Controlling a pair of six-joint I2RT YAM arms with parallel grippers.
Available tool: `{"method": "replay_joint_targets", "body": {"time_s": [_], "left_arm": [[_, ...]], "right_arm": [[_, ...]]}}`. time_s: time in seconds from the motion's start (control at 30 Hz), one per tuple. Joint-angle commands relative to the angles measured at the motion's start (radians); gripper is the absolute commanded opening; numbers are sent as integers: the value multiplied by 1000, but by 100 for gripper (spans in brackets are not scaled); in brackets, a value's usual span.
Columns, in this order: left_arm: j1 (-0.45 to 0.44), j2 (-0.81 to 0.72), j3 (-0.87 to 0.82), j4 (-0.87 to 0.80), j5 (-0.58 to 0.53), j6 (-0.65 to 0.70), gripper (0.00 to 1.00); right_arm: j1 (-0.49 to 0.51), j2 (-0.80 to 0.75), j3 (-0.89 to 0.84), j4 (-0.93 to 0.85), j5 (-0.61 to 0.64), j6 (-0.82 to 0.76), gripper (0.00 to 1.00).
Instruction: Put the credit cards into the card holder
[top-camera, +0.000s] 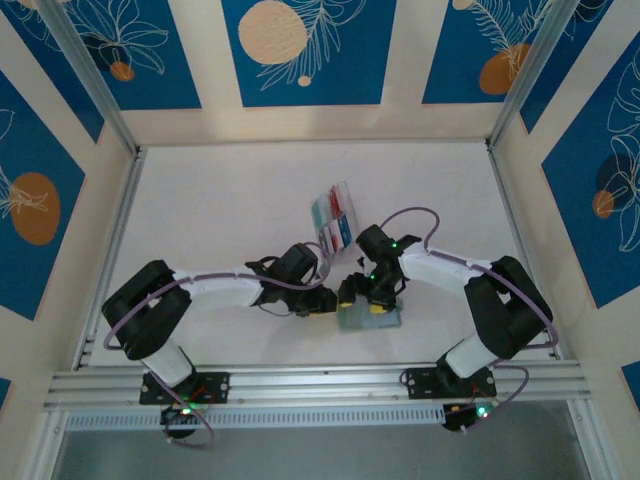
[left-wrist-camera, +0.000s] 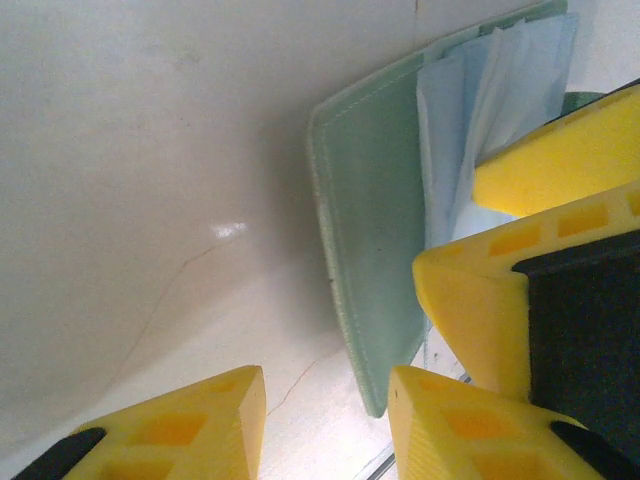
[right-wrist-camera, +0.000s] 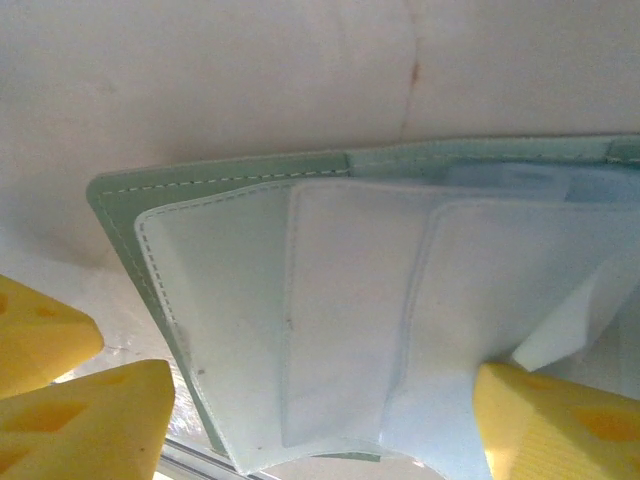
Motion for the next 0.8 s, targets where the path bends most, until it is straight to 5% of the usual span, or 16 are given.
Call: {"method": "replay_joint_targets", "body": {"time_s": [0.0, 0.2, 0.77], "left_arm": [[-8, 19, 5, 23, 8, -17, 37], [-4, 14, 2, 23, 8, -20, 37], [18, -37, 31, 34, 37, -59, 32]], "right_arm": [[17, -36, 19, -38, -4, -3, 82], [17, -71, 12, -52, 22, -1, 96], [-43, -162, -59, -26, 8, 19, 99]]}}
